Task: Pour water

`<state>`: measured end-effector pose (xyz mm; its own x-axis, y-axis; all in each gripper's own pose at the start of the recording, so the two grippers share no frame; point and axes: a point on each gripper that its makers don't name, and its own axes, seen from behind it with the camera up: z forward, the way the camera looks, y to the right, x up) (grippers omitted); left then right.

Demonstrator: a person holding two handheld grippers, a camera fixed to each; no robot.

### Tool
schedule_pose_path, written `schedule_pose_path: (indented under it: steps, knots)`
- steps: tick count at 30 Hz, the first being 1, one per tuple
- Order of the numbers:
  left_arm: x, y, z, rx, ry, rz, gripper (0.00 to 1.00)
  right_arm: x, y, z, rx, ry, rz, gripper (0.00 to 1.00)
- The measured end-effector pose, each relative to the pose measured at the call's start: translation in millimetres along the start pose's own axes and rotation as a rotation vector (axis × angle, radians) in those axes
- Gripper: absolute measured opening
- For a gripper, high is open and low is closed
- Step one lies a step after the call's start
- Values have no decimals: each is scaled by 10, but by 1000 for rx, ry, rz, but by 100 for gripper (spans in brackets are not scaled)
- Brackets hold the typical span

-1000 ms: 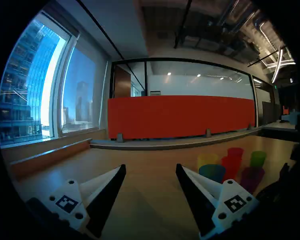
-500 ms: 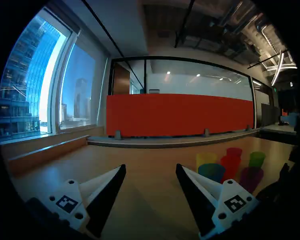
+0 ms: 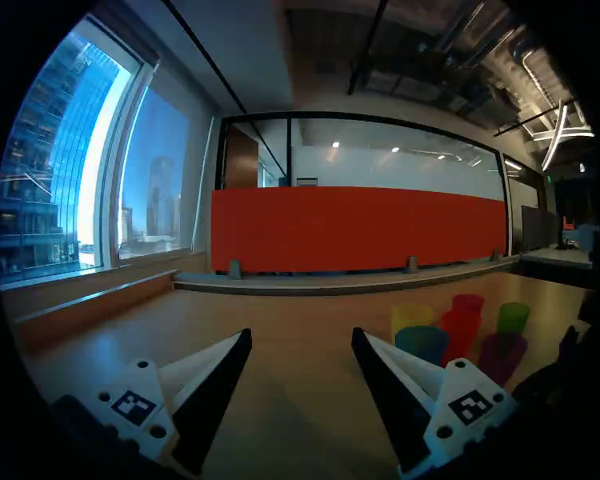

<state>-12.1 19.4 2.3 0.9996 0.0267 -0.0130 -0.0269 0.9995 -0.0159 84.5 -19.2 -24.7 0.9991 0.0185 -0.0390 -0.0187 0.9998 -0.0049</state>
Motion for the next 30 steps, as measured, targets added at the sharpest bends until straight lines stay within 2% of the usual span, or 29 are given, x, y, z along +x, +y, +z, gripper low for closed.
schedule_pose_path:
  steps: [8,14,21,30]
  knots:
    - [-1,2,-1,1,-1,0,93,19,62,-11,8,18,-5,99]
    - [-3,9,4,1,0,0,92,8,7,17,32,28,-6,99]
    - [-2,6,1,1,-1,1,92,-69,8,102,34,37,13,99]
    - [-3,3,-2,1,0,1,93,-243,18,88,39,62,-4,99]
